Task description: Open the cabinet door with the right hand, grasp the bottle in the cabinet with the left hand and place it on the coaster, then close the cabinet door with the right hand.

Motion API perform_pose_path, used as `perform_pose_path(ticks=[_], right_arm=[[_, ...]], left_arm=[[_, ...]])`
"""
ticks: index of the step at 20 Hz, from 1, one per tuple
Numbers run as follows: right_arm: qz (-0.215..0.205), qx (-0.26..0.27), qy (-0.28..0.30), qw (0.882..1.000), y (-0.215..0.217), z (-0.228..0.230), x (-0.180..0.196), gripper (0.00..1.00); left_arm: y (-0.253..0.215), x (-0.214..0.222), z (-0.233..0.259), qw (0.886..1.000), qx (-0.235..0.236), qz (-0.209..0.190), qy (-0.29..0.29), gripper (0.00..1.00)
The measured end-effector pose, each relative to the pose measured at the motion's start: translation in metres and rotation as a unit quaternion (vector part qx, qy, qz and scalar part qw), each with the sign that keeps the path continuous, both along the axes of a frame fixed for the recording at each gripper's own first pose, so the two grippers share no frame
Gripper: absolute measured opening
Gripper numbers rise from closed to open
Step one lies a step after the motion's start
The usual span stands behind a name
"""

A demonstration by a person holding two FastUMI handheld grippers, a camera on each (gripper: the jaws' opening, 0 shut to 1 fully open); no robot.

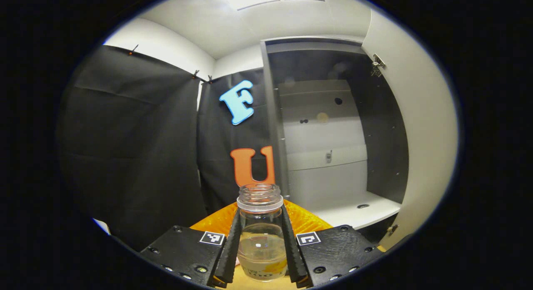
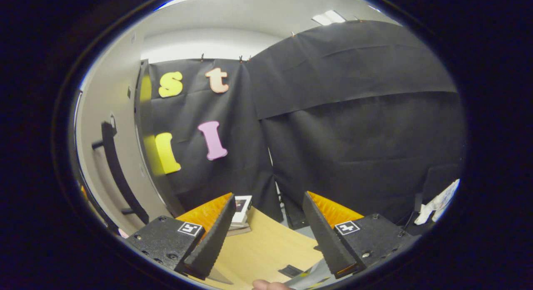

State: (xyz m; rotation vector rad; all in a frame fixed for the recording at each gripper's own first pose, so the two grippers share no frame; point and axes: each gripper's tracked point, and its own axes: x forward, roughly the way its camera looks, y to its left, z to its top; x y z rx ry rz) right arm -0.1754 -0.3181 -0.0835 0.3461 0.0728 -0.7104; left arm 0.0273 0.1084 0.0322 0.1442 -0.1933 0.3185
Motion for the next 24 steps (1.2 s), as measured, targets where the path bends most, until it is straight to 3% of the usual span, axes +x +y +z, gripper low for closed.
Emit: perform_pose_path(ticks=[7, 12, 17, 19, 21, 24], right_arm=[[-0.051, 0.062, 0.150, 0.985, -0.022, -0.108, -0.008, 0.98], [-0.083, 0.019, 0.214, 0.973, -0.055, -0.120, -0.005, 1.00], [-0.018, -0.032, 0.290, 0.956, -0.025, -0.144, 0.026, 1.00], [0.010, -0.034, 0.293, 0.956, -0.013, -0.143, 0.044, 1.00], [0.033, -0.026, 0.290, 0.956, 0.004, -0.147, 0.059, 1.00], [0.049, -0.056, 0.286, 0.955, 0.013, -0.142, 0.076, 1.00]], left_arm=[[0.051, -0.018, -0.108, 0.999, -0.017, 0.031, 0.018, 0.48], [0.077, -0.021, -0.204, 0.996, -0.020, 0.060, 0.060, 0.48], [0.093, -0.025, -0.276, 0.989, -0.081, 0.080, 0.097, 0.48], [0.105, -0.029, -0.288, 0.987, -0.093, 0.099, 0.083, 0.48], [0.096, -0.027, -0.303, 0.986, -0.111, 0.079, 0.094, 0.48], [0.093, -0.031, -0.305, 0.989, -0.089, 0.078, 0.091, 0.48]])
